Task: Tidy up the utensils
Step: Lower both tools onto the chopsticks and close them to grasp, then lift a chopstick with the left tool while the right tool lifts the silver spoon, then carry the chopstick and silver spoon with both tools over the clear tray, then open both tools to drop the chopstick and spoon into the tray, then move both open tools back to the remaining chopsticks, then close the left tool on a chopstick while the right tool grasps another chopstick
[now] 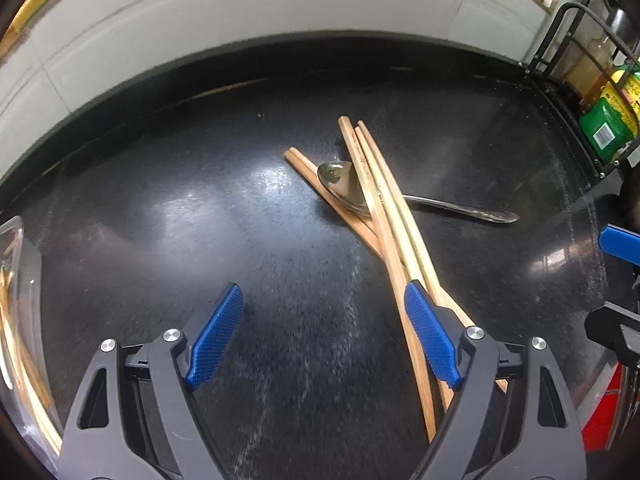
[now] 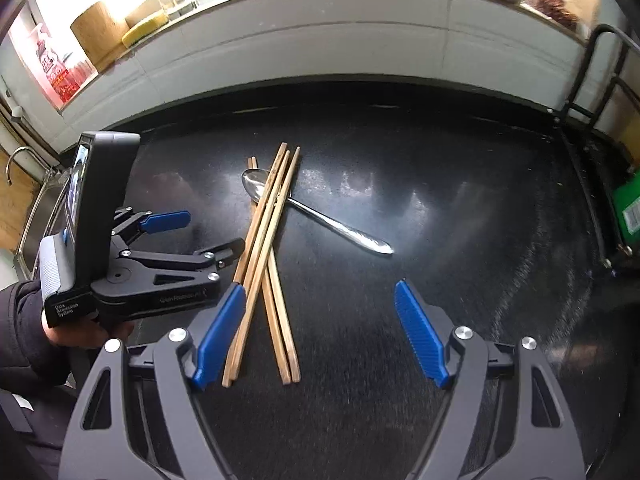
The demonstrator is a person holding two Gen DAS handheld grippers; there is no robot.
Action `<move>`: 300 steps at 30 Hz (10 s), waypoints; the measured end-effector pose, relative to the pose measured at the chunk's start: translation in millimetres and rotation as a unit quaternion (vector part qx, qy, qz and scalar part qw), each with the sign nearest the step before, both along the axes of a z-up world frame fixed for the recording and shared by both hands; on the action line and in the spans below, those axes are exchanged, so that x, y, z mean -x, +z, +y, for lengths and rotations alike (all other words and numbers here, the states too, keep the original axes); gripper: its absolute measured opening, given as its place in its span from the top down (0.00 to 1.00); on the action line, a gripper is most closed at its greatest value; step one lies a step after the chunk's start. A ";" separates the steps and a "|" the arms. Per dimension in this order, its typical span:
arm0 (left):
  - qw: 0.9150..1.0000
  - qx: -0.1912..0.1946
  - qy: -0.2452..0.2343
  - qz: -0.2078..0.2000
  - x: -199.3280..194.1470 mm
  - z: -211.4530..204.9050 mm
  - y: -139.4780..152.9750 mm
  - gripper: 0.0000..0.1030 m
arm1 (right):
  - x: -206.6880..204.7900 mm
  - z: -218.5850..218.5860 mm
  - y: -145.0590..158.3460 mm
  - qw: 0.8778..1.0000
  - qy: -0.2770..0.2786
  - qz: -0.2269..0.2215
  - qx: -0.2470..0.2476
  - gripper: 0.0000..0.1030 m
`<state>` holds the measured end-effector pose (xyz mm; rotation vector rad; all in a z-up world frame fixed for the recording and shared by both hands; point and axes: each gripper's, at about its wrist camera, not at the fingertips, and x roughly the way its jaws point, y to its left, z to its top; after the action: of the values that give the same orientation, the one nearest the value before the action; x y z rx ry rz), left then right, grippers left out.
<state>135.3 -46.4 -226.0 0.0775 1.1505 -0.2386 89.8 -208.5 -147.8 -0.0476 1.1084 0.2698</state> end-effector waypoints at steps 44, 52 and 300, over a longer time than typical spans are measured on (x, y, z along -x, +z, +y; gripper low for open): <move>0.994 -0.020 -0.029 -0.106 11.4 -1.7 56.3 0.94 | -37.7 65.8 10.4 0.961 0.200 -0.119 0.149 0.95; 0.989 -0.026 0.020 -0.145 41.8 21.6 92.0 0.94 | -7.2 89.6 29.0 0.942 0.215 -0.179 0.184 0.98; 0.977 -0.027 -0.196 -0.076 71.9 -35.5 -6.3 0.72 | 3.4 -26.2 -20.7 0.995 -0.080 0.058 0.007 0.21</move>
<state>63.5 -81.9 -232.3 0.3672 0.9827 -0.5420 86.4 -234.7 -168.4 0.0440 1.2218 0.1223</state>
